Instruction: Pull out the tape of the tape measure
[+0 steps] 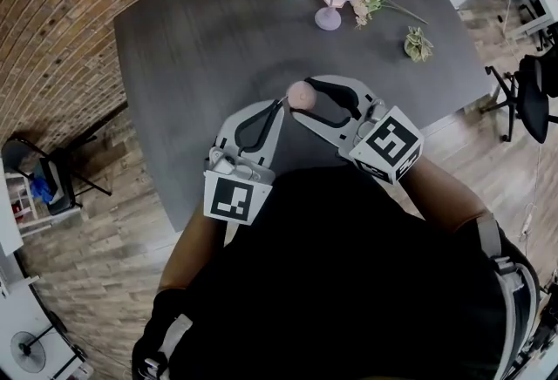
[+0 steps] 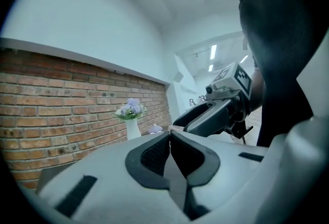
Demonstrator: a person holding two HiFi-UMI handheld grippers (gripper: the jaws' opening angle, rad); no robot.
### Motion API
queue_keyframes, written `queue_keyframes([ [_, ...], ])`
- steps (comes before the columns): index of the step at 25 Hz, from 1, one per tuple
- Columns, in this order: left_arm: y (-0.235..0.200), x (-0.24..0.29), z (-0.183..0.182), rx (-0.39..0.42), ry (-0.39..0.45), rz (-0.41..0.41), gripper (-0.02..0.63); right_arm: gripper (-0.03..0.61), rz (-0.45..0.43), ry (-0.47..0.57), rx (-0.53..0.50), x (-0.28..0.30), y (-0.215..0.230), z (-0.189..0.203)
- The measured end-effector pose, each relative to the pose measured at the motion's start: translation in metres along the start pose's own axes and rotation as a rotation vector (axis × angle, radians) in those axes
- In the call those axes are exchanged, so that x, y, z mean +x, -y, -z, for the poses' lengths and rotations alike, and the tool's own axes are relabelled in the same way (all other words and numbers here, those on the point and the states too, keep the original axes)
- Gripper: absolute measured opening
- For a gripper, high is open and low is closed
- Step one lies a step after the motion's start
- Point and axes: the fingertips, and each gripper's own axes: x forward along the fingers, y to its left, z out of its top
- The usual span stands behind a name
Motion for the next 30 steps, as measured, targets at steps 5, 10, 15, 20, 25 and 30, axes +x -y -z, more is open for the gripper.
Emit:
queue_keyframes([
  [5, -0.032, -0.010, 0.000, -0.076, 0.016, -0.181, 0.012, 0.215, 0.120, 0.041, -0.032, -0.009, 0.026, -0.005],
  [10, -0.099, -0.044, -0.003, -0.088, 0.043, -0.476, 0.012, 0.213, 0.387, 0.113, -0.006, -0.049, 0.100, -0.020],
  [15, -0.156, -0.094, -0.001, -0.123, 0.060, -0.718, 0.012, 0.213, 0.588, 0.158, 0.027, -0.098, 0.154, -0.030],
  [20, -0.154, -0.095, 0.006, -0.119, 0.027, -0.714, 0.014, 0.213, 0.566, 0.140, 0.019, -0.092, 0.147, -0.027],
  [25, -0.137, -0.081, 0.010, -0.091, 0.006, -0.661, 0.012, 0.213, 0.517, 0.117, 0.015, -0.080, 0.135, -0.021],
  [30, -0.131, -0.075, 0.036, -0.116, -0.054, -0.644, 0.012, 0.213, 0.499, 0.070, 0.033, -0.071, 0.134, 0.000],
])
